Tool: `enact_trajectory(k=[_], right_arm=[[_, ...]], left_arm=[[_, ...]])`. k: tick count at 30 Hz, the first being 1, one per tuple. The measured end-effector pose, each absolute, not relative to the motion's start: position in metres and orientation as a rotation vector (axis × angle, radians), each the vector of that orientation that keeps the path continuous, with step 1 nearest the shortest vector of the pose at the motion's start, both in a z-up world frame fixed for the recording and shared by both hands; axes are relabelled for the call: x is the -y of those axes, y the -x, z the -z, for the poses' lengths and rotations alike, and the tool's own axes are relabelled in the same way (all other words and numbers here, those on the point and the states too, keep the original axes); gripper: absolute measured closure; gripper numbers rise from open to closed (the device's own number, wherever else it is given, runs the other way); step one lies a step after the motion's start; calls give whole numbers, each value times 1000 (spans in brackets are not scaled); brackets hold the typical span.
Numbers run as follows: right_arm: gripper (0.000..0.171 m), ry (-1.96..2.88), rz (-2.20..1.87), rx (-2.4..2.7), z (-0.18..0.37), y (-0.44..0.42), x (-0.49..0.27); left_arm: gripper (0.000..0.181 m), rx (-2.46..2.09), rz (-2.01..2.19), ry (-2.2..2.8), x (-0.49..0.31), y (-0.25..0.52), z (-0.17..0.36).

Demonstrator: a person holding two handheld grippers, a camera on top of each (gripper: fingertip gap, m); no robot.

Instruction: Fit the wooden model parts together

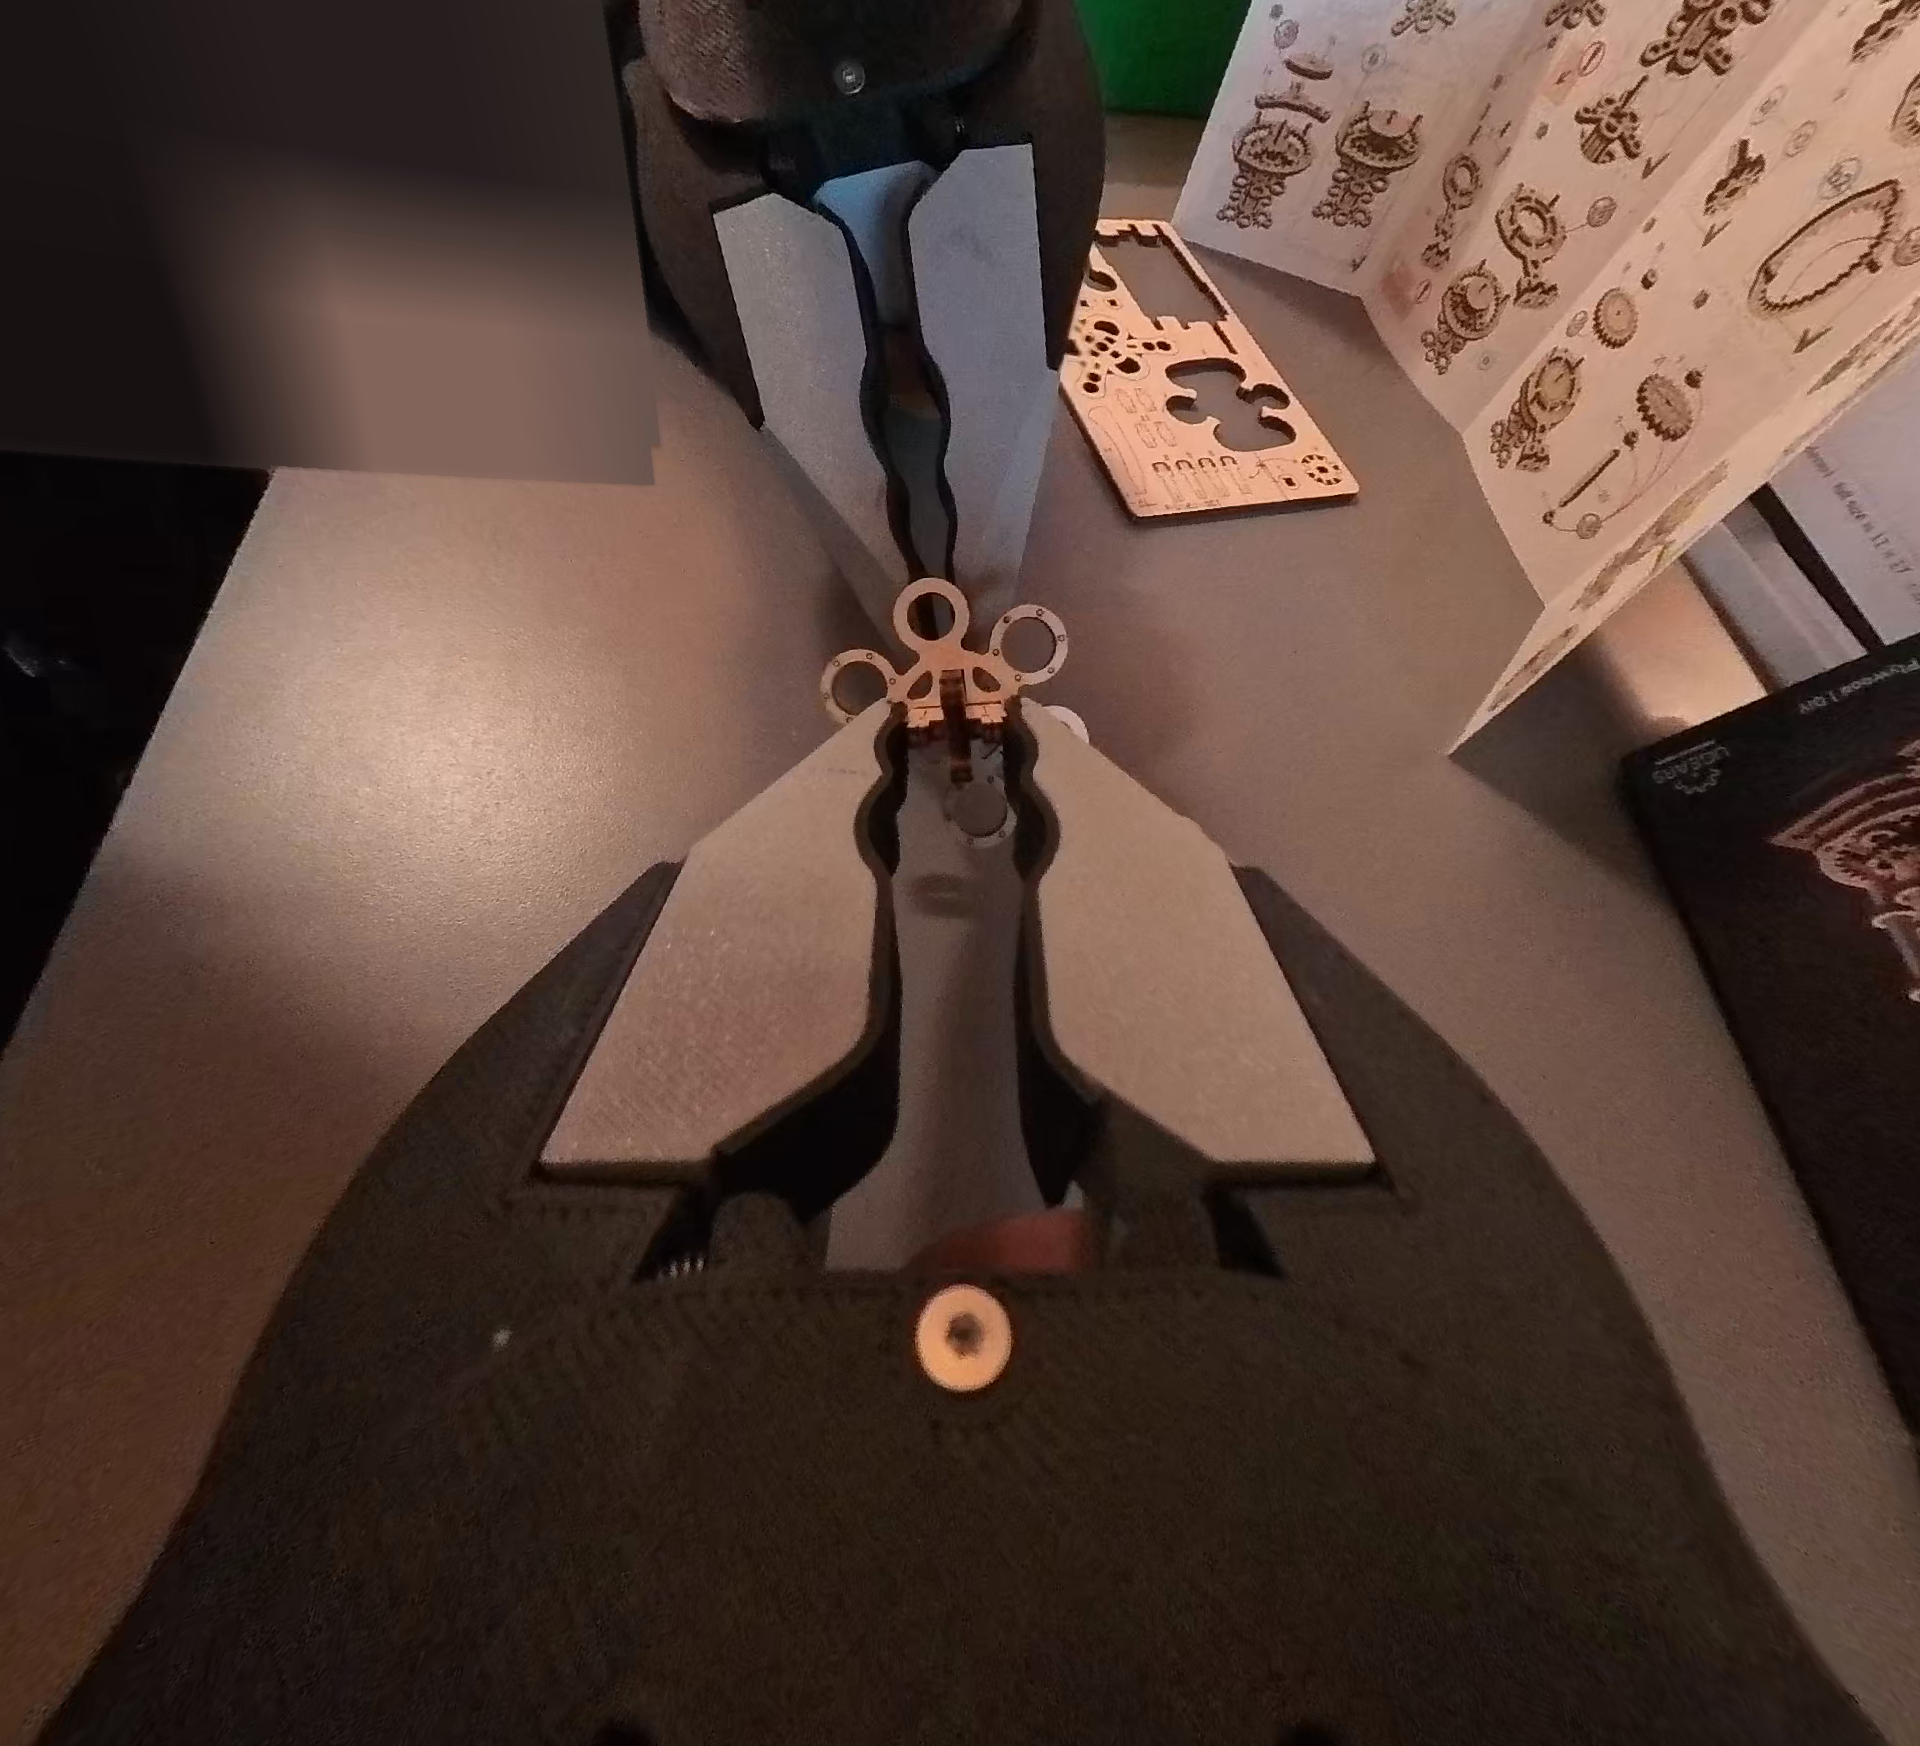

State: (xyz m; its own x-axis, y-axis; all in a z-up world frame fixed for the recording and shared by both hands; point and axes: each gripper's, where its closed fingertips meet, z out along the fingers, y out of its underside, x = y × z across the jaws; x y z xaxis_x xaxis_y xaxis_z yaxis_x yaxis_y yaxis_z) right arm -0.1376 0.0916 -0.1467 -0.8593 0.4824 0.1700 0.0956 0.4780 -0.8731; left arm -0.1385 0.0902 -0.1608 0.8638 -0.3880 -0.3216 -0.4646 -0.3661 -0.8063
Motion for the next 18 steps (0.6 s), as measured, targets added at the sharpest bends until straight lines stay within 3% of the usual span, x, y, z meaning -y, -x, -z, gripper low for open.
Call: enact_trajectory(k=[18], right_arm=[[157, 506, -1440, 2381, 149, 138, -93]], left_arm=[[180, -585, 72, 1956, -90, 135, 152]])
